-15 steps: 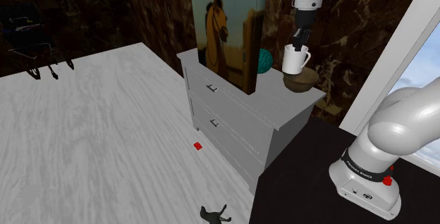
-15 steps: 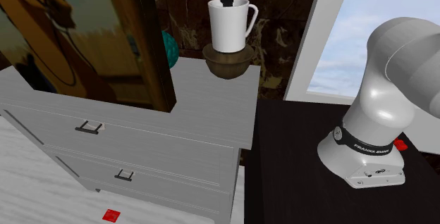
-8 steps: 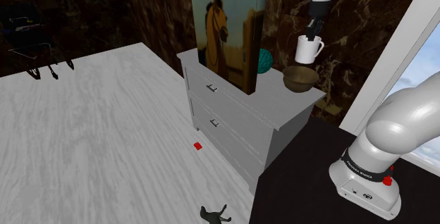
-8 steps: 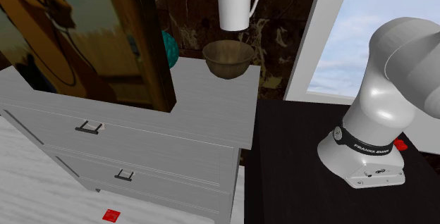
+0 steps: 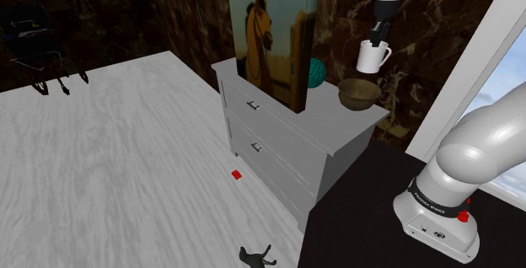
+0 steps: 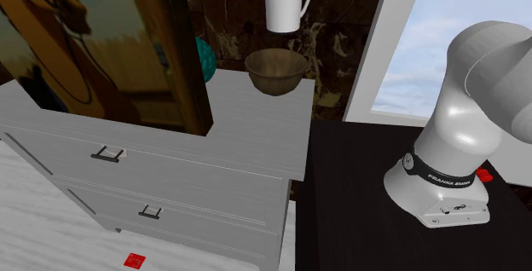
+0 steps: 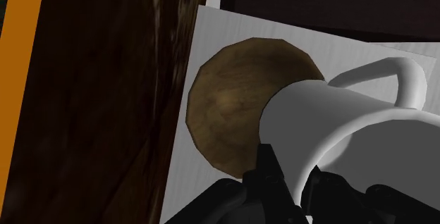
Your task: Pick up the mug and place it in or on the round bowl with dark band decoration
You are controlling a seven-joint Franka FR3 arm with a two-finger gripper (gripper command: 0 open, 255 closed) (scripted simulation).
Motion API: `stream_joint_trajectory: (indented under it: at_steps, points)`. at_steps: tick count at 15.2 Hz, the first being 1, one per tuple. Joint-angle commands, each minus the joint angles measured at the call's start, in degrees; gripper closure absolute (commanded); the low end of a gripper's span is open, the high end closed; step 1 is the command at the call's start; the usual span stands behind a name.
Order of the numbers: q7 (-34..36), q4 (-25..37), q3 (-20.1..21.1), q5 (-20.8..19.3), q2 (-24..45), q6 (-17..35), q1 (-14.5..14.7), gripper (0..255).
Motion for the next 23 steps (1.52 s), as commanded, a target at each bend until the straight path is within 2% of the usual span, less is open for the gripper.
stream_joint_trajectory:
  at_steps: [1, 12, 20, 21, 23]
  points:
    - [0.0, -1.6, -1.3, -0.3, 2.4, 2.4, -0.8, 255]
    - [-0.6, -9.1, -1.7, 0.0, 4.3, 11.7, -1.6, 255]
    - [-0.7, -9.1, -1.2, 0.2, 4.3, 11.7, -2.2, 255]
    - [-1.0, -8.4, -1.3, -0.1, 3.6, 10.3, -2.5, 0]
    - [-1.1, -7.4, -1.4, 0.4, 4.9, 10.5, -2.2, 0]
